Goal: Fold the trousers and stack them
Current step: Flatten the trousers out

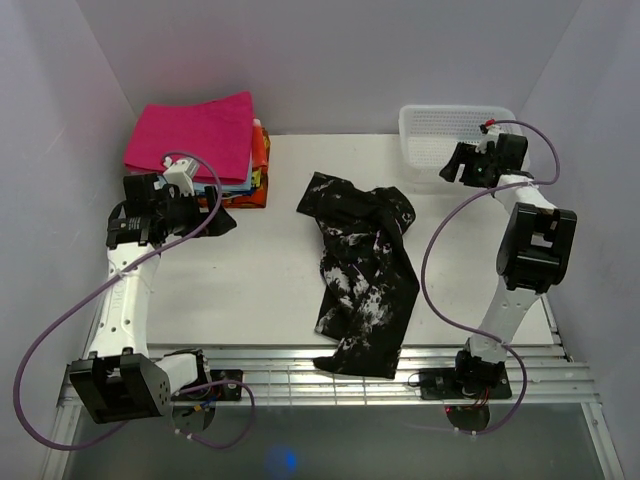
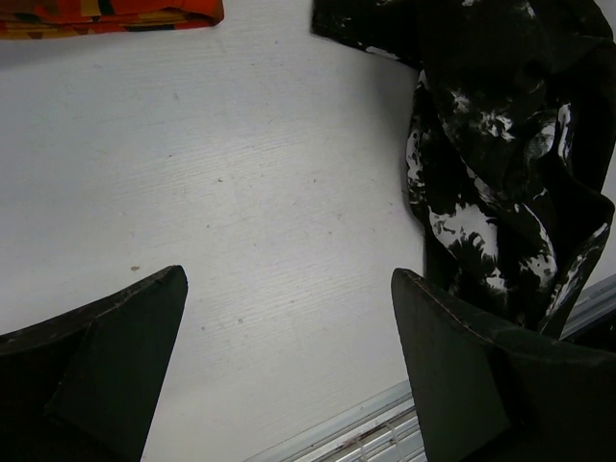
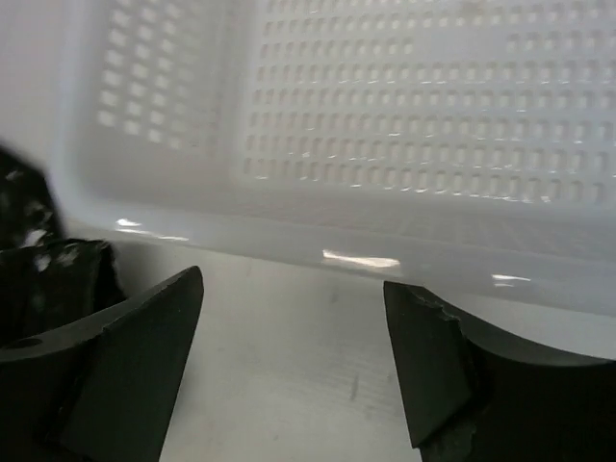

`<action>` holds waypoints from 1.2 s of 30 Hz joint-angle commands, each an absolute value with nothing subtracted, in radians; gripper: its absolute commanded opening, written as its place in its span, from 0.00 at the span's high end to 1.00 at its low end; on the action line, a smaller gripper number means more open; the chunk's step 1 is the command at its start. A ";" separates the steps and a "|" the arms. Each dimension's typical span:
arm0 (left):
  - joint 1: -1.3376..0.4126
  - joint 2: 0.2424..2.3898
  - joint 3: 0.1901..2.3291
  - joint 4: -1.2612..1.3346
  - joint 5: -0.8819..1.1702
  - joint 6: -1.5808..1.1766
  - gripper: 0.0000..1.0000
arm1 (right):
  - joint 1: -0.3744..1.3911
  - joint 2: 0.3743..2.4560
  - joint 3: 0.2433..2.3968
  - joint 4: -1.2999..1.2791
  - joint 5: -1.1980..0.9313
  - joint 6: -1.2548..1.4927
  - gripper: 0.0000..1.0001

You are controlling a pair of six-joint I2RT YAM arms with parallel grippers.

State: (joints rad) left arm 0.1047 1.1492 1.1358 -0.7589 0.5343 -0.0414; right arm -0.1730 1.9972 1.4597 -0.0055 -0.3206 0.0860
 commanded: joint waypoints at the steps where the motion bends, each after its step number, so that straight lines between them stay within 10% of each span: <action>1: 0.106 1.160 1.125 -0.773 0.654 0.043 0.02 | -0.102 1.829 1.539 -0.156 -0.665 -0.001 0.06; 19: 0.107 1.173 1.080 -0.772 0.735 0.109 0.02 | 0.480 2.071 1.818 -0.515 -0.331 -0.343 0.01; 25: 0.106 1.170 1.097 -0.773 0.749 0.118 0.02 | 0.446 1.901 1.781 -0.610 -0.481 -0.437 0.92; 36: 0.049 1.271 1.160 -0.687 0.784 0.195 0.06 | 0.195 1.287 1.337 -0.801 -0.462 -0.912 0.92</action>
State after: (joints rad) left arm 0.0837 1.2449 1.1042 -0.7444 0.7559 0.1474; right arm 0.2375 1.3750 1.5246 -0.7017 -0.5121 -0.6659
